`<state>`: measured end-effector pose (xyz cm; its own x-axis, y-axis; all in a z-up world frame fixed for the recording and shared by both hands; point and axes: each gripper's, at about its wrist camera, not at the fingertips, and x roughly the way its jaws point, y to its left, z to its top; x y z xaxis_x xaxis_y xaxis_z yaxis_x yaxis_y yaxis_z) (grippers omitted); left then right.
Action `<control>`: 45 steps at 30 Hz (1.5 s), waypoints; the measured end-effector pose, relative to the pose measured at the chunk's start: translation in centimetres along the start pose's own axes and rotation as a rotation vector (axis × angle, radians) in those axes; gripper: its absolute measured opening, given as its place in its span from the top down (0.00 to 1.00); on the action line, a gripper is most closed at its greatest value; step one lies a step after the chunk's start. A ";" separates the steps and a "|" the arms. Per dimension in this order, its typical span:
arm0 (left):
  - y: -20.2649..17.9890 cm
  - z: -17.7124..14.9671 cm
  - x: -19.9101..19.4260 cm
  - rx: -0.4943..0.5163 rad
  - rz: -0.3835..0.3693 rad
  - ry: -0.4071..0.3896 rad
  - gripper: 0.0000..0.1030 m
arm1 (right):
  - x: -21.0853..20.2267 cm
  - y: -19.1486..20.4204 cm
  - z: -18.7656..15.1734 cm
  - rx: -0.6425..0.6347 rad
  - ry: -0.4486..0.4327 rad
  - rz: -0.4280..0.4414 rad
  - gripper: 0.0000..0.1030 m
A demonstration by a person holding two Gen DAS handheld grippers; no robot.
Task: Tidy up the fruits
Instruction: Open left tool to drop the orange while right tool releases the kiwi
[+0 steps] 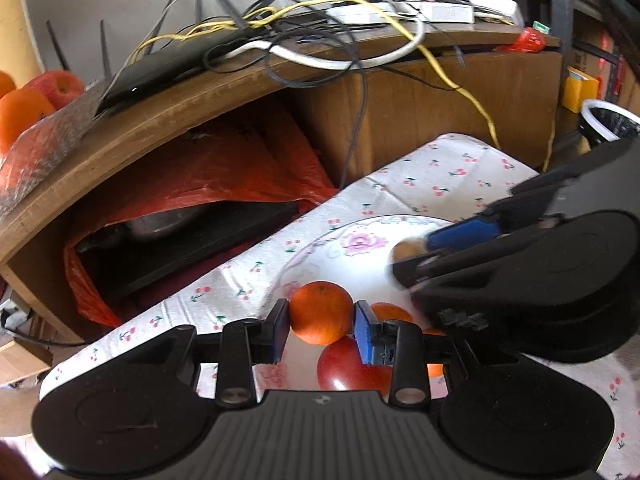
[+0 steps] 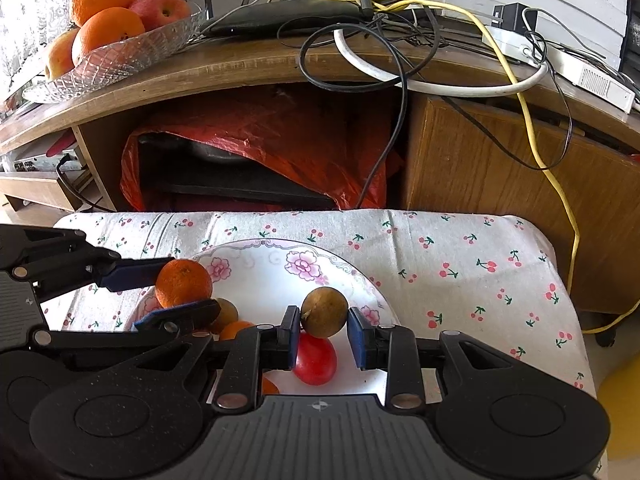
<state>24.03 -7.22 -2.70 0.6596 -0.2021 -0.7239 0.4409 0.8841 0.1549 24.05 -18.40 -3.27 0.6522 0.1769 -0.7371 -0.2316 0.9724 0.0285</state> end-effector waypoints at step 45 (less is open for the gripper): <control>0.6 -1.3 -5.0 -0.066 0.073 -0.007 0.44 | -5.1 0.4 -1.6 0.023 -0.022 -0.073 0.66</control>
<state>20.24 -5.10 0.16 0.6931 -0.1390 -0.7073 0.3507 0.9223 0.1625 19.51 -19.19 -0.60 0.6824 0.1087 -0.7228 -0.1663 0.9860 -0.0086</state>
